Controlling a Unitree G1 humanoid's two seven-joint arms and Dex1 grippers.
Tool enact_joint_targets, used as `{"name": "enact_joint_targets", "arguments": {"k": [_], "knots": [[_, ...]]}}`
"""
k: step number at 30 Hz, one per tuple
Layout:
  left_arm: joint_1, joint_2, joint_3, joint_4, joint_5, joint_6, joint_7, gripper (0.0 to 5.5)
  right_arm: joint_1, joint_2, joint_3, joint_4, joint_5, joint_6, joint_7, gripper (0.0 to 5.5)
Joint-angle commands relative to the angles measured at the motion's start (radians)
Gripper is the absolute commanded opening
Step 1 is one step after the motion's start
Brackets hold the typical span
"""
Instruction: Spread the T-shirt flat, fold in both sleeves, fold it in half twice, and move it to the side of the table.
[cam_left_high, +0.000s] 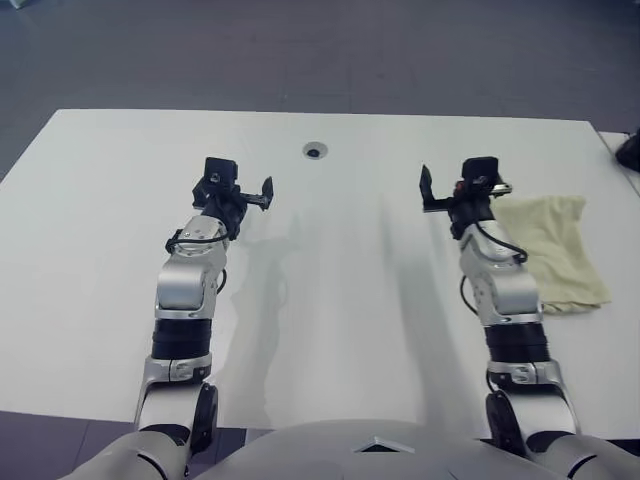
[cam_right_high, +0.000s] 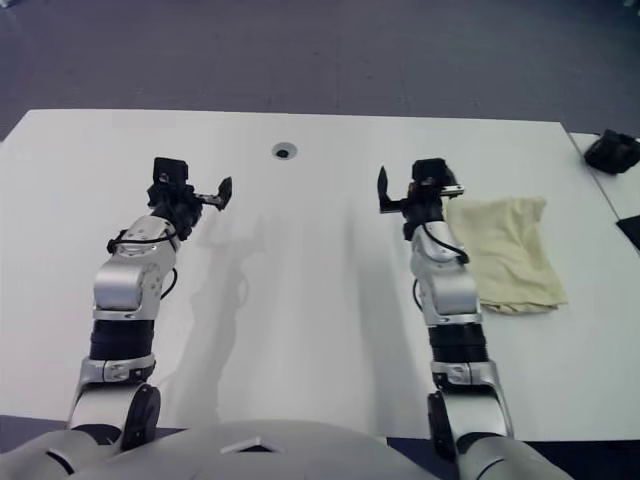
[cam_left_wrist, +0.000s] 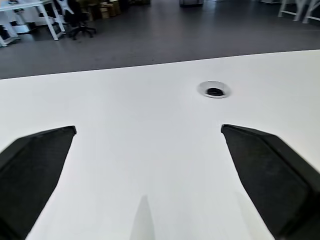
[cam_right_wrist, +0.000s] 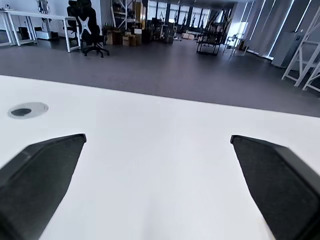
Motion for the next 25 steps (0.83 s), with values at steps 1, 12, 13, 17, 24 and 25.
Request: {"name": "enact_joint_targets", "arguments": {"k": [1, 12, 13, 17, 24, 25], "knots": [[-0.047, -0.014, -0.022, 0.034, 0.004, -0.038, -0.018, 5.40, 0.018, -0.003, -0.031, 0.013, -0.036, -0.006, -0.007, 5.39], [-0.053, 0.004, -0.051, 0.047, 0.024, -0.049, -0.054, 5.40, 0.048, 0.020, -0.054, -0.009, -0.088, -0.002, -0.007, 5.39], [-0.055, 0.005, -0.053, 0.049, 0.026, -0.050, -0.055, 5.40, 0.049, 0.024, -0.056, -0.008, -0.090, -0.004, -0.007, 5.39], [-0.073, 0.008, -0.053, 0.072, 0.028, -0.062, -0.056, 5.40, 0.043, 0.037, -0.071, 0.003, -0.092, -0.012, -0.010, 5.39], [-0.085, 0.007, -0.045, 0.082, 0.031, -0.079, -0.042, 5.40, 0.015, 0.036, -0.073, 0.040, -0.105, -0.031, 0.013, 5.39], [-0.083, 0.006, -0.043, 0.082, 0.032, -0.082, -0.038, 5.40, 0.013, 0.035, -0.074, 0.044, -0.106, -0.034, 0.016, 5.39]]}}
